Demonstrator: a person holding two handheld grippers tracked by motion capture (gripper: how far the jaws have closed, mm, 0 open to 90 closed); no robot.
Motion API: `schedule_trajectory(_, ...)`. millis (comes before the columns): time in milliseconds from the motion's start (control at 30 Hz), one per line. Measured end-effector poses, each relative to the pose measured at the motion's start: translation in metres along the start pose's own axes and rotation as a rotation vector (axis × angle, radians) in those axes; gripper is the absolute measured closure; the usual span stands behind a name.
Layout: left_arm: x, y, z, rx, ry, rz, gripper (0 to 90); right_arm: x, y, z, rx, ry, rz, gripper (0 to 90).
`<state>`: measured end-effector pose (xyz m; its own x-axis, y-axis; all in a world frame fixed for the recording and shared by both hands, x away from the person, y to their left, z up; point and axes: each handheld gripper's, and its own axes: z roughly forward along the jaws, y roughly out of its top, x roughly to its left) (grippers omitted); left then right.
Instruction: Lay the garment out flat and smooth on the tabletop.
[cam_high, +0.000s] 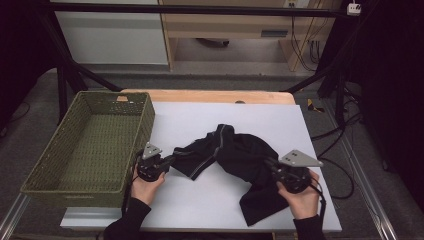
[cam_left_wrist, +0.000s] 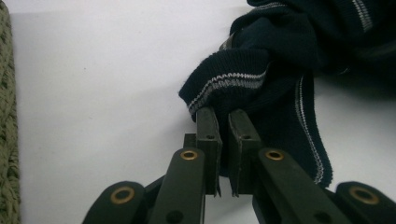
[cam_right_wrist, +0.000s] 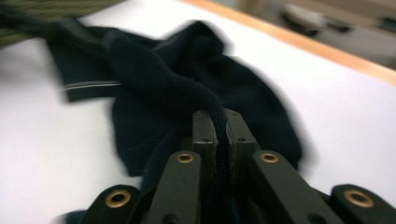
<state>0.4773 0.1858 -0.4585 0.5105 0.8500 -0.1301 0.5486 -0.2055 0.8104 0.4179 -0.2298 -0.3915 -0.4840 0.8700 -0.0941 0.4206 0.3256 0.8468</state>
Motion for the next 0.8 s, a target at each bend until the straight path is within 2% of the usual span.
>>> schedule_trajectory(133, 0.0, -0.001, 0.002, 0.008, -0.01, -0.006, 83.9, -0.028, -0.023, 0.012, 0.051, -0.057, 0.07, 85.3)
schedule_trajectory(267, 0.001, -0.003, 0.005, 0.02, -0.023, -0.012, 83.8, -0.033, -0.036, 0.027, 0.113, -0.103, 0.067, 84.1)
schedule_trajectory(333, 0.001, -0.004, 0.005, 0.022, -0.029, -0.01, 83.8, -0.033, -0.036, 0.029, 0.132, -0.089, 0.063, 80.7)
schedule_trajectory(367, 0.001, -0.004, 0.005, 0.019, -0.031, -0.01, 83.7, -0.031, -0.034, 0.026, 0.119, -0.087, 0.066, 77.0)
schedule_trajectory(400, 0.001, -0.004, 0.005, 0.017, -0.033, -0.011, 83.7, -0.029, -0.028, 0.022, 0.082, -0.075, 0.061, 72.1)
schedule_trajectory(467, 0.001, -0.004, 0.006, 0.016, -0.034, -0.01, 83.7, -0.023, -0.017, 0.015, 0.025, -0.039, 0.063, 60.9)
schedule_trajectory(533, 0.002, -0.004, 0.006, 0.015, -0.037, -0.011, 83.7, -0.01, 0.0, 0.012, -0.033, 0.015, 0.047, 49.1)
schedule_trajectory(600, 0.002, -0.003, 0.005, 0.014, -0.039, -0.009, 83.7, 0.004, 0.011, 0.018, -0.049, 0.06, 0.027, 42.8)
schedule_trajectory(700, 0.001, -0.003, 0.005, 0.011, -0.046, -0.013, 83.7, 0.029, 0.026, 0.04, -0.03, 0.112, -0.023, 37.8)
schedule_trajectory(767, 0.001, -0.004, 0.005, 0.012, -0.05, -0.01, 83.7, 0.043, 0.034, 0.059, -0.009, 0.136, -0.053, 35.2)
schedule_trajectory(800, 0.001, -0.004, 0.005, 0.012, -0.051, -0.009, 83.7, 0.052, 0.04, 0.074, 0.01, 0.147, -0.081, 33.0)
